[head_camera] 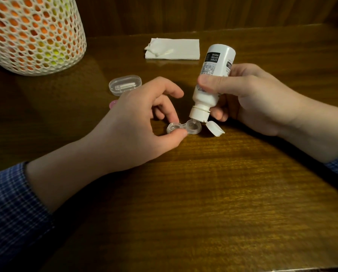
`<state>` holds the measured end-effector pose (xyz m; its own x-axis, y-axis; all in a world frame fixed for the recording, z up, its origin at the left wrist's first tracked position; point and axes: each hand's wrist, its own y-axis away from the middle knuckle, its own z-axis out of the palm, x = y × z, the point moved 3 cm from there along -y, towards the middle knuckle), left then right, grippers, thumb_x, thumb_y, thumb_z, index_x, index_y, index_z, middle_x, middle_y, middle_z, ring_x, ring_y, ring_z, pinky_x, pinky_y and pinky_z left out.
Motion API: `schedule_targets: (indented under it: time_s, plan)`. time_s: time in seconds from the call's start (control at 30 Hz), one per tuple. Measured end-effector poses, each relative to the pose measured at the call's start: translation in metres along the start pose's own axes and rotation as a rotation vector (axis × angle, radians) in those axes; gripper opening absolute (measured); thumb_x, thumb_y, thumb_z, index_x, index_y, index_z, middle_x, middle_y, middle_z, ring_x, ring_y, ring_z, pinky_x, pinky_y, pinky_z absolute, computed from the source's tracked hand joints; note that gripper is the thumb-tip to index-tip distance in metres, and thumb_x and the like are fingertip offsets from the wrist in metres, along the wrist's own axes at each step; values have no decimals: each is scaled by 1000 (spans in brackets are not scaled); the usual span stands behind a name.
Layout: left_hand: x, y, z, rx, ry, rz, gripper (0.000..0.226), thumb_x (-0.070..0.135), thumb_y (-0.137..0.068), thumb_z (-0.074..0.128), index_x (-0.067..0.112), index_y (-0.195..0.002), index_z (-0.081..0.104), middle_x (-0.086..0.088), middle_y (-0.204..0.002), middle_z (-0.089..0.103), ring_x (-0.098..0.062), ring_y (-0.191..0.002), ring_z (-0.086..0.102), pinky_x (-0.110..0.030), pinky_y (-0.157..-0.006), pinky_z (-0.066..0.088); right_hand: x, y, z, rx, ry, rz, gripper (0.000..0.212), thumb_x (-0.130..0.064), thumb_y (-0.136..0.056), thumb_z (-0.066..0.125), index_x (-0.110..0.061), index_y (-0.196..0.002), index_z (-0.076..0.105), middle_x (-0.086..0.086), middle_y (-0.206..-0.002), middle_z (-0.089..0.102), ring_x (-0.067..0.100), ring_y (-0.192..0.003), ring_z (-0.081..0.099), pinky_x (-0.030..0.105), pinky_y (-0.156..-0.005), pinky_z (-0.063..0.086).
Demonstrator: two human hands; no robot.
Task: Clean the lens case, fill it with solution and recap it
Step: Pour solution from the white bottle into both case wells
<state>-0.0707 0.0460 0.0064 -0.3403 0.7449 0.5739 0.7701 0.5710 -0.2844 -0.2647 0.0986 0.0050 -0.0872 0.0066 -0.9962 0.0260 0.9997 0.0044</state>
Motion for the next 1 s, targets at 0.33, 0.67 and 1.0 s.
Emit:
schedule_targets:
  time_s: [0.33, 0.67, 1.0]
  plan:
    - [0, 0, 0, 7, 5, -4, 60, 31, -79, 83, 21, -132, 58, 16, -88, 72, -2, -91, 67, -10, -80, 48, -2, 2, 0, 11, -8, 7, 24, -29, -89, 70, -8, -98, 64, 17, -91, 62, 14, -58, 52, 23, -52, 42]
    - [0, 0, -1, 5, 10, -11, 59, 32, -79, 81, 21, -132, 58, 15, -89, 72, -3, -91, 68, -15, -80, 51, -2, 1, 0, 5, -5, 11, 26, -30, -87, 71, -7, -98, 64, 13, -88, 64, 13, -57, 53, 23, -51, 42]
    - [1, 0, -1, 16, 6, -20, 56, 33, -79, 80, 21, -130, 60, 16, -89, 72, -1, -92, 67, -13, -82, 51, 1, -1, 0, 41, -58, 18, 22, -31, -92, 68, -9, -92, 65, 5, -72, 65, 12, -53, 55, 21, -48, 44]
